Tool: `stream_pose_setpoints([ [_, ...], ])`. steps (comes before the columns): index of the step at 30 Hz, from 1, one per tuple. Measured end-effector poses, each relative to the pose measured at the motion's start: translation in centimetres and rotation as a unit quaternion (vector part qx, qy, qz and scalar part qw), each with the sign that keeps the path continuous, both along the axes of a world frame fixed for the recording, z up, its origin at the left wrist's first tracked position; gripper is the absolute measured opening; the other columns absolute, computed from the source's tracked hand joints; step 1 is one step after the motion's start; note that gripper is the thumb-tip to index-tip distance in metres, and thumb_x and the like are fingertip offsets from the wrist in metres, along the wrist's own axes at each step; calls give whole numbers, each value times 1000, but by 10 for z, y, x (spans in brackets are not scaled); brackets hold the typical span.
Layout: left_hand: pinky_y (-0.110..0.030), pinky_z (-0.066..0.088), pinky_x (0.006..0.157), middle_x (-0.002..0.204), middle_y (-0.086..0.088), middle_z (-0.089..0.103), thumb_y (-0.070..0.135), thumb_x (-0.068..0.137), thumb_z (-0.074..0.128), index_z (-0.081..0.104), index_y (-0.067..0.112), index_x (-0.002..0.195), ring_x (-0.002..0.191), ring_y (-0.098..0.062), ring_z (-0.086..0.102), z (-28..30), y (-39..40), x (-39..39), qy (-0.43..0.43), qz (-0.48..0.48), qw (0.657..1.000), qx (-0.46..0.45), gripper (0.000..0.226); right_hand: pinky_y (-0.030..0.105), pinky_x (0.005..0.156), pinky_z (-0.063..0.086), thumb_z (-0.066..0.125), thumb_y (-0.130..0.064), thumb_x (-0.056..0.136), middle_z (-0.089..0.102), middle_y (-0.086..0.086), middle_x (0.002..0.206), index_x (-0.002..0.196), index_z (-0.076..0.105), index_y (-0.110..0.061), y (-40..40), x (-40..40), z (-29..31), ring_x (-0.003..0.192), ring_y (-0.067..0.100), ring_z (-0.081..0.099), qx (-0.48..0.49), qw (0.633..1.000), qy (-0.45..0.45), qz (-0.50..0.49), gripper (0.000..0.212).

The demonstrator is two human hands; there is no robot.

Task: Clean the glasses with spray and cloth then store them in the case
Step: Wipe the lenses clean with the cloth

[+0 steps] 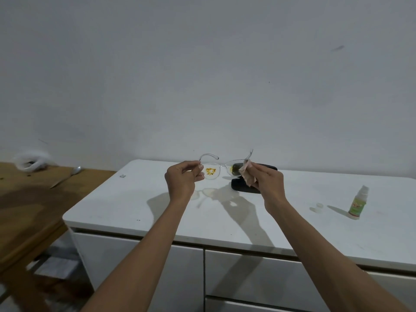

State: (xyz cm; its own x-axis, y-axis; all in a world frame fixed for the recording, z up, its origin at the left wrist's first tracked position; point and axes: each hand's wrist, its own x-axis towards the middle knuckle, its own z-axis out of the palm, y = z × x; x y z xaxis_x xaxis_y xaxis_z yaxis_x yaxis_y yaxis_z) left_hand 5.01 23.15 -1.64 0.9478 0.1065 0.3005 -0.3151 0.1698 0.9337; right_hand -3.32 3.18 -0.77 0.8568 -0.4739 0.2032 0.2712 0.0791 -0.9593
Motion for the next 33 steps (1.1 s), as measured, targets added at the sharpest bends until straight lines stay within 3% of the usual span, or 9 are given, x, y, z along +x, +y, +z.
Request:
stream_pose_setpoints([
  [3, -35, 63, 69, 76, -19, 74, -5, 82, 77, 77, -1, 90, 59, -27, 71, 7, 6, -1, -8, 5, 1000, -3, 10, 33, 83, 56, 76, -16, 92, 71, 6, 72, 104, 81, -1, 16, 9, 2, 67, 19, 61, -10, 1000, -23, -13, 20],
  [5, -36, 64, 69, 76, -19, 74, -5, 81, 77, 77, 1, 88, 60, -28, 71, 10, 10, -2, -14, 6, 1000, -4, 9, 29, 85, 58, 76, -23, 91, 78, 9, 86, 100, 84, -14, 27, 15, 1, 79, 14, 67, -14, 999, -27, -38, 15],
  [7, -35, 64, 69, 76, -18, 74, -6, 81, 77, 77, 2, 87, 61, -29, 72, 12, 12, -3, -16, 5, 1000, -10, 10, 31, 77, 55, 73, -38, 91, 76, 16, 84, 85, 85, -28, 36, 20, -2, 79, 13, 63, -52, 996, -20, -64, 17],
  [9, -35, 64, 68, 75, -17, 74, -8, 81, 76, 76, 2, 86, 62, -28, 72, 13, 15, -4, -14, 2, 1000, -21, 11, 36, 83, 55, 72, -38, 89, 77, 12, 85, 82, 83, -38, 43, 23, -2, 80, 13, 65, -50, 995, -22, -89, 13],
  [13, -33, 63, 65, 75, -18, 73, -8, 81, 76, 76, 5, 82, 60, -28, 71, 16, 18, -7, -15, -4, 999, -31, 13, 30, 95, 55, 77, -17, 86, 80, -11, 92, 98, 83, -26, 55, 27, 2, 97, 9, 73, -2, 991, -54, -121, 16],
  [17, -29, 62, 63, 77, -21, 74, -8, 81, 76, 76, 0, 87, 58, -26, 70, 23, 15, -12, -23, -12, 999, -36, 10, 25, 84, 53, 79, -14, 85, 77, -5, 90, 84, 77, -24, 65, 35, 4, 89, 10, 70, 29, 983, -78, -166, 10],
  [24, -28, 61, 61, 81, -26, 74, -8, 80, 77, 76, -5, 92, 63, -29, 72, 30, 10, -13, -41, -1, 998, -41, 12, 14, 59, 49, 76, -12, 86, 72, -4, 79, 87, 75, -20, 71, 42, 8, 69, 4, 66, 101, 976, -91, -172, 9],
  [28, -28, 61, 61, 79, -23, 74, -8, 80, 77, 76, -3, 91, 62, -28, 72, 29, 9, -15, -41, -1, 998, -41, 12, 21, 71, 51, 78, -9, 84, 72, -5, 77, 82, 76, -21, 72, 44, 10, 74, 8, 66, 128, 974, -83, -167, 13],
  [33, -28, 61, 59, 77, -23, 73, -9, 80, 77, 75, -5, 91, 57, -27, 70, 25, 18, -11, -37, 15, 998, -44, 12, 31, 77, 53, 82, -11, 81, 76, -4, 79, 79, 81, -22, 62, 44, 2, 79, 12, 67, 59, 993, -50, -95, 12],
])
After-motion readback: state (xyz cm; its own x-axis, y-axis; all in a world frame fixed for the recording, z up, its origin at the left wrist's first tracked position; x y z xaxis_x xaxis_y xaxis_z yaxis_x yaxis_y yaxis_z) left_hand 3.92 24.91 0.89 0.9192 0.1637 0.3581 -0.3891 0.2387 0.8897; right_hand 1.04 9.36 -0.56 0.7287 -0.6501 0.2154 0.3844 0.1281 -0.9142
